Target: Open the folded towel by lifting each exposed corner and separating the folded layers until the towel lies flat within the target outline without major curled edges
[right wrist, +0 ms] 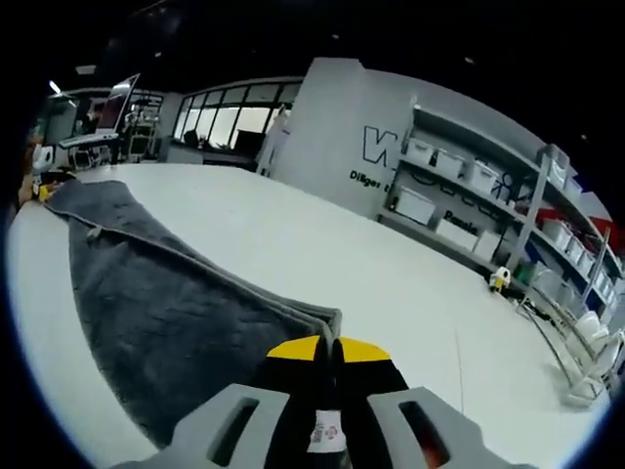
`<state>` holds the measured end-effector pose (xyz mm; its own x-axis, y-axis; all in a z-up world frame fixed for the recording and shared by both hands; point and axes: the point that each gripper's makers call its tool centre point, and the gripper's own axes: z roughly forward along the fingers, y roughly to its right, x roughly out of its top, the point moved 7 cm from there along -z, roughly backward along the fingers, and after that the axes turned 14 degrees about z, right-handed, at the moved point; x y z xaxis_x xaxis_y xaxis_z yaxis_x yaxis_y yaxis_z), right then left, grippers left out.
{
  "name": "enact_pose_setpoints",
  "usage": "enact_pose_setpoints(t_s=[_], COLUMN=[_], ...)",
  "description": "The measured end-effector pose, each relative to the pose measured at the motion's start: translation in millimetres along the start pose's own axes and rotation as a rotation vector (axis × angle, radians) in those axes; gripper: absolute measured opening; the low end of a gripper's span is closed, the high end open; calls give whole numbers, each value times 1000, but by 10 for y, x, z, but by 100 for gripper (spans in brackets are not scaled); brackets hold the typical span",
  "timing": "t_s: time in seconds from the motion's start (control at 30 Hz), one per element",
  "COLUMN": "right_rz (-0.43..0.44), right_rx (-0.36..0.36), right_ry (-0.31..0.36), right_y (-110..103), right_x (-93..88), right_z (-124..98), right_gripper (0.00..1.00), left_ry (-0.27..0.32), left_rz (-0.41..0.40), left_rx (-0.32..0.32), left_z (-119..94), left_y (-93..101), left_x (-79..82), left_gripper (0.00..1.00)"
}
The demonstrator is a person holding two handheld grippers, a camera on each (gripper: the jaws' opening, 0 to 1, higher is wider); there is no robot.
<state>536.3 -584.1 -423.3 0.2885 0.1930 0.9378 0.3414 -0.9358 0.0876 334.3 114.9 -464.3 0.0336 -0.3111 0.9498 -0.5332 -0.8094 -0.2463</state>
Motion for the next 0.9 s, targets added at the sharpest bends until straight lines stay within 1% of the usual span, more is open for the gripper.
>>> enact_pose_setpoints(t_s=[0.07,0.43,0.67,0.77,0.9], right_rz=[3,-20,-21,-31,-41], right_rx=[-11,-13,-19,-18,-6], right_ry=[-1,10,5,0,1], right_y=[12,-5,14,12,-10], right_x=[-8,24,5,-12,-15], right_z=[0,-59,-60,-54,-43], right_gripper=[2,2,3,0,0], left_ry=[1,-1,-3,-3,-4], left_rz=[-1,0,1,1,2], left_rx=[1,2,2,2,3], left_z=[-3,-6,-9,-9,-9], left_y=[-2,-6,-8,-9,-8], left_x=[0,-2,-3,-4,-3], left_gripper=[95,94,94,94,94])
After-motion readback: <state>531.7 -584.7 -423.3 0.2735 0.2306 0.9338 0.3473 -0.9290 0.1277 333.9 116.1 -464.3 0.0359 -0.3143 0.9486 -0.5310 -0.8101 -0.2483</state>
